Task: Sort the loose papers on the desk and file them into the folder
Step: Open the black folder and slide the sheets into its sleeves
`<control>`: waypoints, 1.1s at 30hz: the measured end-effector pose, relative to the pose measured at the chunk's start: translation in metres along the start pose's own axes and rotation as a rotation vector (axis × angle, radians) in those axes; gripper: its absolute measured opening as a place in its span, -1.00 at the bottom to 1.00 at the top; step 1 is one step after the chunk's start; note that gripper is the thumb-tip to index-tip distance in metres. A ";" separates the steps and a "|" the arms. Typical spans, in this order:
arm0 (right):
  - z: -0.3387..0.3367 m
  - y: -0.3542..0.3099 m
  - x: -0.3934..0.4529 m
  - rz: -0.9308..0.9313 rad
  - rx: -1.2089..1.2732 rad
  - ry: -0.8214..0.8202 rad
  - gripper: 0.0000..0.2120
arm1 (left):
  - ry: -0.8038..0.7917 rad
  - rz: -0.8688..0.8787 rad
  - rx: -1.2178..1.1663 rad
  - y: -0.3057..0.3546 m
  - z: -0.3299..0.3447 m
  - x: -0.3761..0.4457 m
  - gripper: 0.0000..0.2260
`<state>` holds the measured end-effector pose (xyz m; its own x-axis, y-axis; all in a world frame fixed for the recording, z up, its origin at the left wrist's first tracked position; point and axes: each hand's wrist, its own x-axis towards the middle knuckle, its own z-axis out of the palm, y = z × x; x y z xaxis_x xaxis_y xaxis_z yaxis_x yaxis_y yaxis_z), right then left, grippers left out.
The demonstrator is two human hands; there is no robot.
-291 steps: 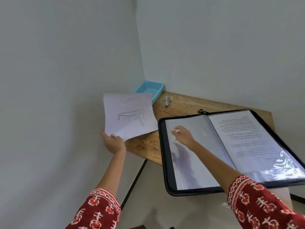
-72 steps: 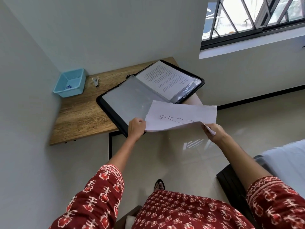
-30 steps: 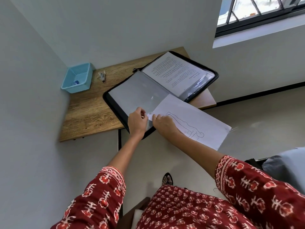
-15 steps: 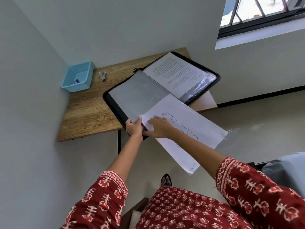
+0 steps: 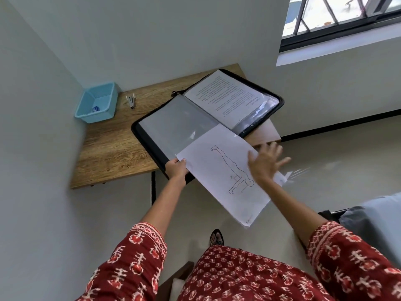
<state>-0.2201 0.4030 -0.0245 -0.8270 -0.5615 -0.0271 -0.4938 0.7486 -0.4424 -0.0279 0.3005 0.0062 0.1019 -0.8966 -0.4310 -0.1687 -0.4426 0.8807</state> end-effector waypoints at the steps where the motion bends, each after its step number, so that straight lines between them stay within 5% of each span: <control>1: -0.003 0.017 0.005 0.119 0.036 -0.010 -0.50 | 0.000 -0.001 0.004 0.000 0.000 0.000 -0.81; 5: -0.008 0.058 -0.003 0.222 0.263 -0.232 -0.60 | 0.003 -0.029 0.037 -0.004 -0.001 0.002 -0.84; 13: -0.022 0.010 0.029 0.134 0.415 -0.229 -0.70 | -0.028 0.012 -0.007 0.010 -0.003 -0.006 -0.82; 20: -0.036 0.045 0.048 0.329 0.597 -0.669 -0.60 | -0.030 -0.042 -0.017 0.010 -0.003 -0.014 -0.86; 23: -0.039 0.068 0.032 0.400 0.603 -0.884 -0.72 | -0.041 -0.037 -0.011 0.008 -0.005 -0.015 -0.83; 33: -0.014 -0.022 0.031 0.408 1.184 -0.563 -0.94 | -0.047 -0.038 0.012 0.009 -0.006 -0.009 -0.78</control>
<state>-0.2391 0.3739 -0.0028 -0.4964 -0.6546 -0.5701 0.5136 0.3079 -0.8009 -0.0240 0.3045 0.0193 0.0627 -0.8790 -0.4728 -0.1769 -0.4760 0.8615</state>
